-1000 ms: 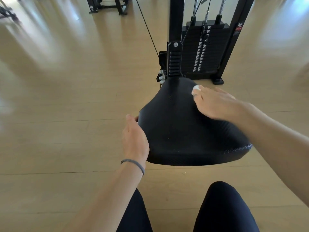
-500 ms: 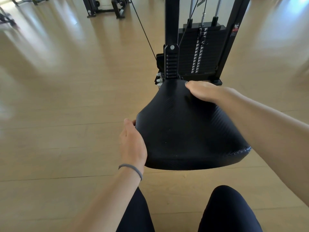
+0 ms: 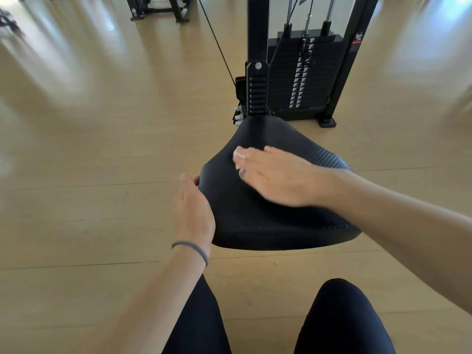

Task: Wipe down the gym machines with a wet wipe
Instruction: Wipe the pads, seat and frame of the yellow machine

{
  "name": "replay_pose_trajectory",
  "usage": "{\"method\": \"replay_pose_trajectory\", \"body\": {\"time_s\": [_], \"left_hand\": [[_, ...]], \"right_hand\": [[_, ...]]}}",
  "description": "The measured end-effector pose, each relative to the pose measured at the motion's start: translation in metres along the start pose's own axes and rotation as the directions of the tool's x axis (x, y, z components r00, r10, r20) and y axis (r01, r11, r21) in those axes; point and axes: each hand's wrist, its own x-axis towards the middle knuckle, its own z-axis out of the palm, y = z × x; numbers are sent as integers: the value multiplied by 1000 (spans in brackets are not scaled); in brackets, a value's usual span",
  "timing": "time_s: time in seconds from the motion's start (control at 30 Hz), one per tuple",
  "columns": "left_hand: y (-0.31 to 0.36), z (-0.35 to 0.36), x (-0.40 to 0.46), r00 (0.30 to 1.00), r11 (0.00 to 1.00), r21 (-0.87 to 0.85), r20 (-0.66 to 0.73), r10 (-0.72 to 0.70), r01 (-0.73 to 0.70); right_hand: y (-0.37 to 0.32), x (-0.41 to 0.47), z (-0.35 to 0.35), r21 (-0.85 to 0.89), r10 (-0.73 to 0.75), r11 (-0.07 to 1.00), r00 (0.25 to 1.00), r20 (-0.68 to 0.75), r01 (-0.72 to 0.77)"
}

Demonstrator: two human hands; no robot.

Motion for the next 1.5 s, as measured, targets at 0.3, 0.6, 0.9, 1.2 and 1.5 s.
{"method": "replay_pose_trajectory", "body": {"time_s": [0.3, 0.6, 0.9, 1.2, 1.5], "left_hand": [[1, 0, 1, 1000, 1000, 9, -15, -5, 6], [-1, -1, 1, 1000, 1000, 22, -22, -10, 10], [2, 1, -4, 1000, 999, 35, -15, 20, -20], [-1, -1, -1, 999, 999, 25, 11, 33, -33], [1, -5, 1, 998, 998, 38, 27, 58, -59]], "right_hand": [[0, 79, -12, -164, 76, 985, 994, 81, -62], [52, 114, -18, -95, 313, 947, 949, 44, -308], [92, 76, -27, 67, 573, 817, 819, 19, -573], [78, 11, -32, 424, 662, 661, 747, 60, -619], [15, 115, -17, 218, 488, 842, 869, 85, -494]]}}
